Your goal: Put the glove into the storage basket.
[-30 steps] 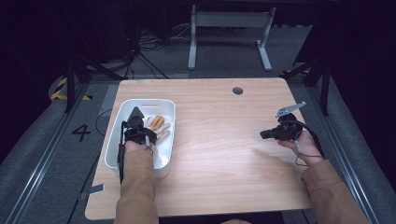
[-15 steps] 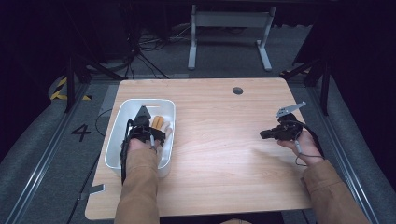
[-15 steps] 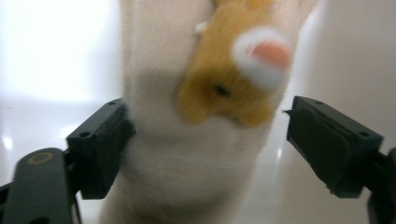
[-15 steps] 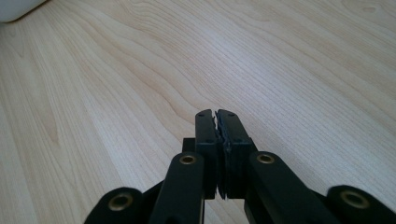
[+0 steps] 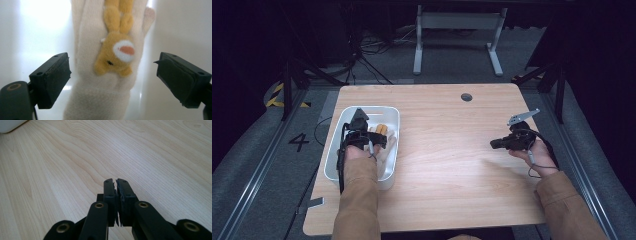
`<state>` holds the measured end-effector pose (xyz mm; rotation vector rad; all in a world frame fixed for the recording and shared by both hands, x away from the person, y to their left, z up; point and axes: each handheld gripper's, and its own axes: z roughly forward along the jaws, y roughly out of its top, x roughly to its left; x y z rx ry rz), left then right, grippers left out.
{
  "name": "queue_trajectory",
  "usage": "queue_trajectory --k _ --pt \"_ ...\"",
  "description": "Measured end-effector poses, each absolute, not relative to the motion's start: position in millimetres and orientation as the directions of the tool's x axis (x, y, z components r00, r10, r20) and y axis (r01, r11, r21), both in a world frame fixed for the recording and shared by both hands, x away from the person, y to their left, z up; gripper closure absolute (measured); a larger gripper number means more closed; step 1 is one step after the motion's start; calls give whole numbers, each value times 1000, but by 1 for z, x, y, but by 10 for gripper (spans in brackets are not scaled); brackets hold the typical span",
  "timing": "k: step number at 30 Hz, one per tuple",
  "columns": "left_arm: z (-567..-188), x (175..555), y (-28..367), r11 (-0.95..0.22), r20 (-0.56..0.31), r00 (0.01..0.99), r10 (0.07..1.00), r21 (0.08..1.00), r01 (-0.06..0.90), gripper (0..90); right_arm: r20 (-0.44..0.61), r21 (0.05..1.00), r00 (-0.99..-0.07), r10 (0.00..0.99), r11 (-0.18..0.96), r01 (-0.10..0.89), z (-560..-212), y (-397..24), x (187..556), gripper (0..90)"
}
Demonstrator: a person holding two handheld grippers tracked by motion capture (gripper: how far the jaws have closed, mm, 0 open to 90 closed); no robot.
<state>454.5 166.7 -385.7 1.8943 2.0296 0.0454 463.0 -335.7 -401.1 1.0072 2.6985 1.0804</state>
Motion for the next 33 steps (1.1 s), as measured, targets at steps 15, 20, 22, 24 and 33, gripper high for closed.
queue_trajectory --k 15,20,22,24,33 --pt "-336 430 167 65 -291 127 948 568 820 235 158 635 -784 601 546 547 -401 -335 461 848" --pt "-326 426 148 5 -309 244 919 630 777 283 134 638 -785 605 553 535 -399 -334 456 846" --pt "-322 425 137 -25 -315 290 904 637 770 310 127 645 -785 606 550 529 -397 -336 454 846" --pt "-318 424 126 -49 -312 320 894 644 763 343 126 649 -783 610 546 530 -397 -337 452 846" --pt "-303 409 57 -259 -235 560 795 703 663 360 93 656 -776 624 548 519 -398 -344 440 875"
